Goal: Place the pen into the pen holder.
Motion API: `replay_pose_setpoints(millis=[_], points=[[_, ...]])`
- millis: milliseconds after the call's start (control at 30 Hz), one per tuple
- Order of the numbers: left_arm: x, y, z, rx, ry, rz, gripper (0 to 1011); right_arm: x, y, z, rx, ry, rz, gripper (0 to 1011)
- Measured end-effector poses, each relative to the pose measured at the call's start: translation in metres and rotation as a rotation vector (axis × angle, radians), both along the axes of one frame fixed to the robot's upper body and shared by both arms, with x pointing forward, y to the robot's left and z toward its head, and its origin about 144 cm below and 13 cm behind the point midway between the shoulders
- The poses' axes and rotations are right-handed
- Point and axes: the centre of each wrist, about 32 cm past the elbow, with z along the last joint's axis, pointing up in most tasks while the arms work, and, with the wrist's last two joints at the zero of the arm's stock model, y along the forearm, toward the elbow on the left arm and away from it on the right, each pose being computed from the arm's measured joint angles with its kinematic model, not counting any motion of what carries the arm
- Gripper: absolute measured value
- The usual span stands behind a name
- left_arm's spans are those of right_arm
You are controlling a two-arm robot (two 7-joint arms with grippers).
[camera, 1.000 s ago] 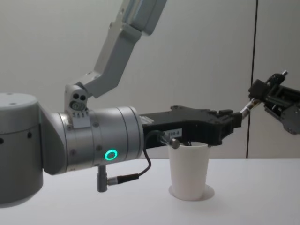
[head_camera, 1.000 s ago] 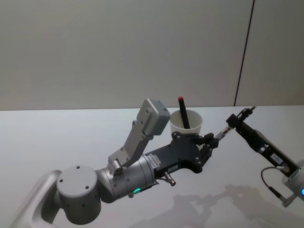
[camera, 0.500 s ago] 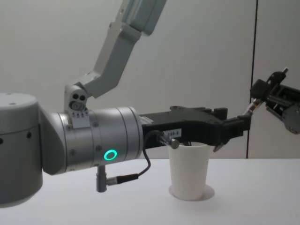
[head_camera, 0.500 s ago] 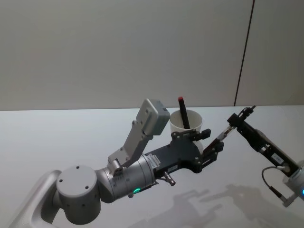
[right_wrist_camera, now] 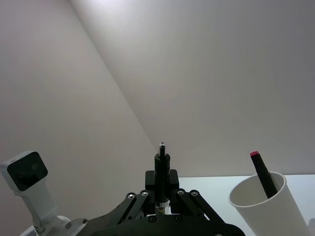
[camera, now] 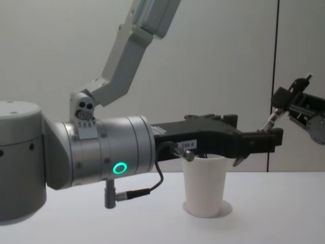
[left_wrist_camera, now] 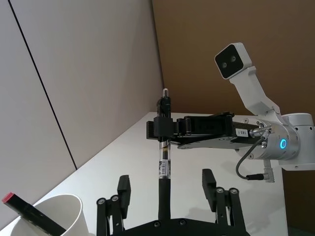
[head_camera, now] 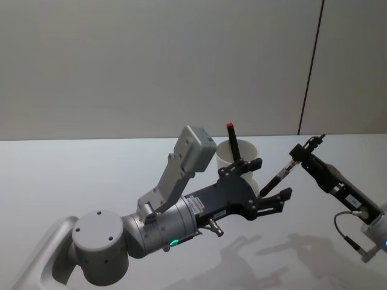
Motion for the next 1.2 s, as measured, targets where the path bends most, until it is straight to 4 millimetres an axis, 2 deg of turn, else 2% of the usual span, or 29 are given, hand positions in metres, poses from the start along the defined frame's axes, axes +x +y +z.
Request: replay_pose_setpoints(millis=[133, 500, 1200], points=[[0.0, 0.0, 0.0, 0.0, 0.0, 0.0, 1003, 0.0, -0.002, 0.004, -0.032, -0.012, -0.018, 145], [0.0, 0.0, 0.0, 0.0, 0.0, 0.0, 1000, 0.007, -0.01, 0.019, -0.109, -0.059, -0.063, 144], [0.0, 0.0, 0.0, 0.0, 0.0, 0.0, 1000, 0.038, -0.026, 0.048, -0.213, -0.128, -0.134, 144]])
